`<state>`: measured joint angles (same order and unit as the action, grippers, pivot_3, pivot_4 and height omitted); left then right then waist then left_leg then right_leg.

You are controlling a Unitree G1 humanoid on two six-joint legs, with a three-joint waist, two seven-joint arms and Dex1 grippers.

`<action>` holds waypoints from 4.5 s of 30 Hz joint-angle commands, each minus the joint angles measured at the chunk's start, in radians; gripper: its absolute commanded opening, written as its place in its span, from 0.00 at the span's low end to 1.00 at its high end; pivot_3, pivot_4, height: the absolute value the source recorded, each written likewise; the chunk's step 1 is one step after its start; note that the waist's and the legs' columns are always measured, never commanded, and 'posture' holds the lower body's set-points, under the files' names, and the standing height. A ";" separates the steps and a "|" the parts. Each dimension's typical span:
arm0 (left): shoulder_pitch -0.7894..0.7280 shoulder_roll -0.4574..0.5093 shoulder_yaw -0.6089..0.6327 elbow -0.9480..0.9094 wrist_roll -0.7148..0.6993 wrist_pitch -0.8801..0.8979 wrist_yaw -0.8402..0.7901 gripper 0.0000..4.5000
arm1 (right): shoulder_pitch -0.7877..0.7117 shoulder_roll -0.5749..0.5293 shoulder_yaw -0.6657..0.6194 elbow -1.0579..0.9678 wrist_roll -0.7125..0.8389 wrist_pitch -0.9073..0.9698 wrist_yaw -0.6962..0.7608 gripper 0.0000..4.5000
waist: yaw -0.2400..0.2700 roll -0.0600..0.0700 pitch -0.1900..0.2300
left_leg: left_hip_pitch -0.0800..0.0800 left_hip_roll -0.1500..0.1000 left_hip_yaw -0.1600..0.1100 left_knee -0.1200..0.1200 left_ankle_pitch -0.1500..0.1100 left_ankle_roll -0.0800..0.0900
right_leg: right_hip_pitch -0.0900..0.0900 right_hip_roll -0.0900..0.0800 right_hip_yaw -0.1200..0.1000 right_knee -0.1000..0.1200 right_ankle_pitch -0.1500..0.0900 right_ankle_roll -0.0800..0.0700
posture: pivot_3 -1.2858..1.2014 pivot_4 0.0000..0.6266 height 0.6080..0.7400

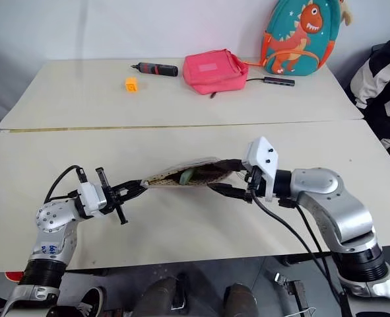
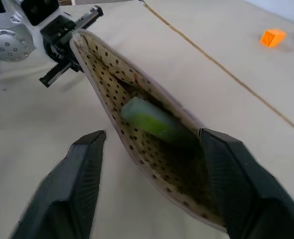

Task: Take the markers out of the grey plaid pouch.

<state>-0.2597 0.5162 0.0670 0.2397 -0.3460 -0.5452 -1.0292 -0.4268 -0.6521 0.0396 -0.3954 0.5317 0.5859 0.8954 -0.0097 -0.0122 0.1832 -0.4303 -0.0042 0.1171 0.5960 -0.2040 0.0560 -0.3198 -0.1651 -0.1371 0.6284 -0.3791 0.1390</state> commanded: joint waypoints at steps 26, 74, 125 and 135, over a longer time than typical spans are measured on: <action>-0.004 -0.021 -0.015 -0.082 -0.035 0.039 -0.014 0.00 | -0.036 0.147 0.270 0.147 -0.453 -0.427 -0.086 0.14 | 0.005 0.000 0.000 | 0.000 0.000 0.002 0.000 0.000 0.000 | -0.001 0.004 -0.002 0.002 0.000 0.000 | 0.52 0.24 1.00; 0.021 -0.039 -0.017 -0.115 -0.026 0.124 0.020 0.00 | -0.087 0.208 0.280 0.125 -0.549 -0.473 -0.057 0.01 | -0.017 0.000 0.000 | 0.000 0.000 0.002 0.000 0.001 -0.001 | -0.002 0.004 0.001 0.009 0.000 0.000 | 0.52 0.24 1.00; 0.040 -0.058 0.006 -0.175 -0.108 0.292 -0.028 0.00 | -0.116 0.201 0.255 0.113 -0.628 -0.375 -0.038 0.01 | -0.016 0.000 0.000 | 0.001 0.000 0.001 0.000 0.001 -0.001 | -0.002 0.004 0.002 0.008 0.000 0.000 | 0.52 0.24 1.00; 0.029 -0.064 0.033 -0.137 -0.149 0.362 -0.038 0.00 | -0.128 0.143 0.247 0.079 -0.556 -0.342 0.032 0.01 | -0.017 0.000 0.000 | 0.001 0.000 0.002 0.000 0.001 -0.001 | -0.002 0.004 0.001 0.008 0.000 0.000 | 0.52 0.24 1.00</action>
<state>-0.2267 0.4507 0.0795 0.0995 -0.4728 -0.1828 -1.0603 -0.5424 -0.5068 0.3010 -0.2580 -0.0585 0.2412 0.9128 -0.0270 -0.0122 0.1832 -0.4297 -0.0043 0.1186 0.5962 -0.2029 0.0551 -0.3220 -0.1610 -0.1358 0.6360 -0.3792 0.1389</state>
